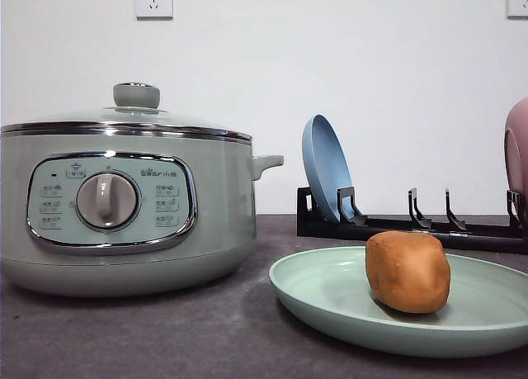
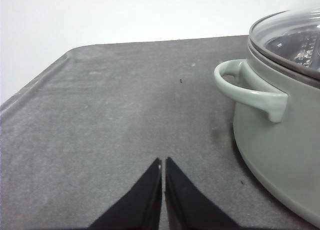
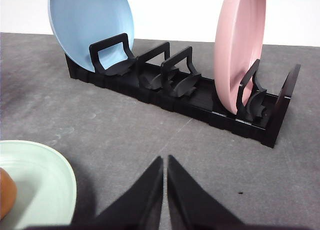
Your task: Transfer potato from steamer to green plate
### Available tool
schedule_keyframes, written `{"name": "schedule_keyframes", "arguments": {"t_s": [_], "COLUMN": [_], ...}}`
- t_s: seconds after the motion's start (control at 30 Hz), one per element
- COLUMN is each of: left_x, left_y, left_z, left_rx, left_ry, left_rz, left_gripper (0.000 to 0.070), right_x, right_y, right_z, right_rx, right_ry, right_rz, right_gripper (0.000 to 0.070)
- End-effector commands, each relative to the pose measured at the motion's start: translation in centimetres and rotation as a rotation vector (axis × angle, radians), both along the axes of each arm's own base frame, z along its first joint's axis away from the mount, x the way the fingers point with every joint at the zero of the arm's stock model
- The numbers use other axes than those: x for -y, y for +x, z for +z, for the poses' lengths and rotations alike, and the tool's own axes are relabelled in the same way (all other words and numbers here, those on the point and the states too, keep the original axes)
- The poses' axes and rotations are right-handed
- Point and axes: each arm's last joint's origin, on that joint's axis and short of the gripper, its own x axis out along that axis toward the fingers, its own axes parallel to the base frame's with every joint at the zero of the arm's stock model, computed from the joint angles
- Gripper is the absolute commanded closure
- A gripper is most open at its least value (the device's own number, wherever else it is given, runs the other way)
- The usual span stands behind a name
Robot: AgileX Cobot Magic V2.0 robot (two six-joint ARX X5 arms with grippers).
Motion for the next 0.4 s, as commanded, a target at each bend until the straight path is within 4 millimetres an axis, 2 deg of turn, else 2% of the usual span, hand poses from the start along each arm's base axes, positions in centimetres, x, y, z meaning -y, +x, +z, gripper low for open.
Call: {"name": "schedule_keyframes", "arguments": {"t_s": [0.0, 0.37], "left_x": [-0.02, -0.02], "left_y": [0.08, 0.08], "left_z": [-0.71, -0.72], "left_rx": [-0.023, -0.023], "left_ry": [-0.003, -0.003], "left_rz": [0.003, 0.003], "left_gripper": [0.0697, 0.0697], "right_x": [0.01, 0.01], "right_y": [0.01, 0.01], "right_z": [-0.08, -0.08], "right_rx": [0.001, 0.001], "right_ry": [0.013, 0.013], "right_rz": [-0.003, -0.003], "right_gripper": [0.07, 0.07]}}
